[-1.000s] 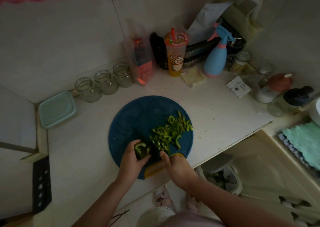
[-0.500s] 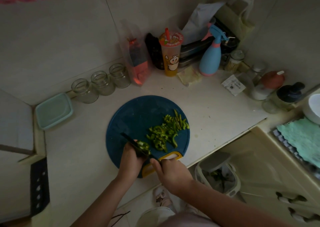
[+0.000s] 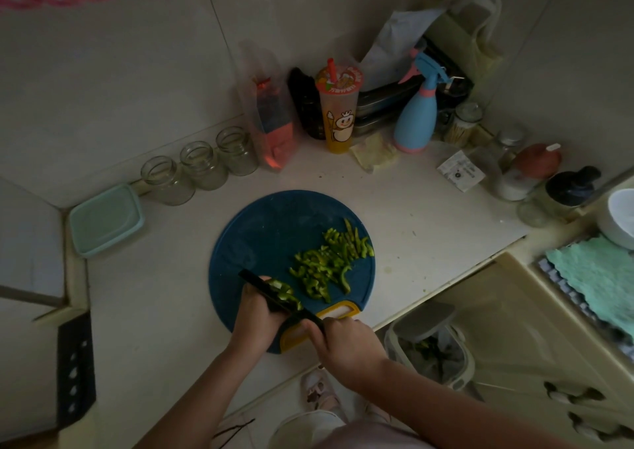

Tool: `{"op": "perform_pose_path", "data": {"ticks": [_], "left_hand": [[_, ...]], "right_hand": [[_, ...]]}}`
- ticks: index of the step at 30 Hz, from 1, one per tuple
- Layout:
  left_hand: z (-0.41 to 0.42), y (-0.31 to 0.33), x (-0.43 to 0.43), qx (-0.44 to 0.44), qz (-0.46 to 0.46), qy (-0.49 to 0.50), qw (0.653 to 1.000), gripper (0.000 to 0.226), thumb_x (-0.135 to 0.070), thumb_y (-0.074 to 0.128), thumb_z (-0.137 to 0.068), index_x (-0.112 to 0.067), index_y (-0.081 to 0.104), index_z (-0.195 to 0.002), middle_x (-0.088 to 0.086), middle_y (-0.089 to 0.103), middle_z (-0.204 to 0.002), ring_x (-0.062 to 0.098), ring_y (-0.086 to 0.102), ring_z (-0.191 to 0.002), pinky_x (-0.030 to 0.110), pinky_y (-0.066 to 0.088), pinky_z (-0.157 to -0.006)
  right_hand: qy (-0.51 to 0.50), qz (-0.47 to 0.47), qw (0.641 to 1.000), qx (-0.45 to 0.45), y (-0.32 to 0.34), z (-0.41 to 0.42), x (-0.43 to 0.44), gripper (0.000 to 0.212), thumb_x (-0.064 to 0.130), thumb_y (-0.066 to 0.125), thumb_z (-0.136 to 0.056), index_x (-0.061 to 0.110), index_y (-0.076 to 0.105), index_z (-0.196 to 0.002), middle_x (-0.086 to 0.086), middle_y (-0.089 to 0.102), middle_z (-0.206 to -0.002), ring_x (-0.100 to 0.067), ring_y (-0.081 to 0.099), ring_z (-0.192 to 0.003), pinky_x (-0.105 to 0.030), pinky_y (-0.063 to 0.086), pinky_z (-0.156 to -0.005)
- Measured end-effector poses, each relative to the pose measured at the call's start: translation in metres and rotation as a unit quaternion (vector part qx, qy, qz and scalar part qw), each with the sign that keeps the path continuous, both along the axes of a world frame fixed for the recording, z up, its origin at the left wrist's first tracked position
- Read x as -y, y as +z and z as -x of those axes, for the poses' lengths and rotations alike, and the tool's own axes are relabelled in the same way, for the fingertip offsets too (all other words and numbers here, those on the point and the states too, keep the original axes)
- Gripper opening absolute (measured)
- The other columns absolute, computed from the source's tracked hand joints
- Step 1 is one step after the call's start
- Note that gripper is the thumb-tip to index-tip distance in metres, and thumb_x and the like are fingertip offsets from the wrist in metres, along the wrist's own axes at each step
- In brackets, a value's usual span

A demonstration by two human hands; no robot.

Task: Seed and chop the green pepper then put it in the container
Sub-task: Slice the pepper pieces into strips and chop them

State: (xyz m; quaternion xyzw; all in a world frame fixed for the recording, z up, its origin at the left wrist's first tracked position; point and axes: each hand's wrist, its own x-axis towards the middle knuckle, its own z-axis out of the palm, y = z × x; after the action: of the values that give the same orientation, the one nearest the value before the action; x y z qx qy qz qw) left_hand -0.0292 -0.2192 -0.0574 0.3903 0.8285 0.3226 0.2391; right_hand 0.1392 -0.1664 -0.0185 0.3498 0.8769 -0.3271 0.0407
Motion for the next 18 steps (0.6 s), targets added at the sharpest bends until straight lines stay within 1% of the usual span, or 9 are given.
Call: {"op": "perform_pose_path", "data": {"ticks": [3,4,6,8,12,15,18], "left_hand": [[0.0019,-0.0016,0.0011,0.002,0.008,0.000,1.000,0.039,-0.011,0.079,-0.067,-0.006,0.062,-0.101,0.006,0.059,-0.102,0.019,0.055,-0.098,0.028,0.044,-0.086],[0.0017,-0.0009,0.0011,0.007,0.005,0.001,1.000,0.039,-0.011,0.079,-0.068,-0.007,0.061,-0.102,0.006,0.059,-0.102,0.019,0.056,-0.098,0.028,0.045,-0.086],[0.0009,0.0005,0.0001,0.020,0.005,0.003,1.000,0.039,-0.011,0.078,-0.070,-0.007,0.058,-0.103,0.006,0.060,-0.102,0.018,0.057,-0.096,0.028,0.045,-0.083],[0.0007,0.0033,-0.0006,0.027,0.010,0.001,1.000,0.042,-0.010,0.077,-0.071,-0.007,0.055,-0.106,0.006,0.059,-0.104,0.019,0.057,-0.097,0.028,0.044,-0.083],[0.0052,0.0011,0.0004,0.042,0.012,-0.002,0.999,0.048,-0.010,0.079,-0.068,-0.006,0.054,-0.108,0.008,0.061,-0.103,0.022,0.059,-0.098,0.029,0.046,-0.085],[0.0079,0.0004,0.0005,0.045,0.018,0.008,0.999,0.062,-0.016,0.082,-0.066,-0.004,0.050,-0.118,0.009,0.061,-0.110,0.022,0.058,-0.104,0.032,0.047,-0.089],[0.0076,0.0012,0.0001,0.038,0.018,0.006,0.999,0.063,-0.015,0.083,-0.065,-0.002,0.051,-0.118,0.011,0.059,-0.111,0.023,0.057,-0.105,0.031,0.046,-0.090]], "right_hand": [[-0.008,0.003,1.000,-0.004,-0.0006,-0.0018,0.0000,0.072,0.067,0.002,-0.085,0.015,0.051,-0.075,-0.005,0.052,-0.070,-0.030,0.060,-0.078,-0.033,0.035,-0.062],[-0.010,0.003,1.000,-0.004,-0.0008,-0.0020,-0.0002,0.071,0.067,0.002,-0.085,0.015,0.050,-0.074,-0.004,0.050,-0.070,-0.030,0.060,-0.077,-0.033,0.034,-0.062],[-0.012,0.006,1.000,-0.006,-0.0002,-0.0022,-0.0006,0.064,0.063,0.010,-0.091,0.015,0.049,-0.074,-0.004,0.049,-0.070,-0.030,0.060,-0.077,-0.033,0.035,-0.062],[-0.012,0.004,1.000,-0.007,0.0006,-0.0024,-0.0006,0.064,0.063,0.009,-0.090,0.015,0.048,-0.074,-0.004,0.050,-0.070,-0.030,0.060,-0.078,-0.033,0.035,-0.063],[-0.022,0.010,1.000,-0.008,-0.0004,-0.0020,-0.0004,0.056,0.058,0.018,-0.096,0.016,0.045,-0.071,-0.011,0.056,-0.073,-0.032,0.060,-0.079,-0.035,0.037,-0.065],[-0.024,0.014,1.000,-0.007,0.0000,-0.0019,-0.0006,0.057,0.058,0.019,-0.096,0.015,0.046,-0.070,-0.005,0.050,-0.070,-0.031,0.059,-0.078,-0.035,0.038,-0.066],[-0.023,0.021,0.999,-0.007,-0.0002,-0.0025,-0.0010,0.058,0.057,0.019,-0.096,0.014,0.050,-0.072,-0.009,0.055,-0.072,-0.031,0.060,-0.078,-0.036,0.041,-0.067]]}}
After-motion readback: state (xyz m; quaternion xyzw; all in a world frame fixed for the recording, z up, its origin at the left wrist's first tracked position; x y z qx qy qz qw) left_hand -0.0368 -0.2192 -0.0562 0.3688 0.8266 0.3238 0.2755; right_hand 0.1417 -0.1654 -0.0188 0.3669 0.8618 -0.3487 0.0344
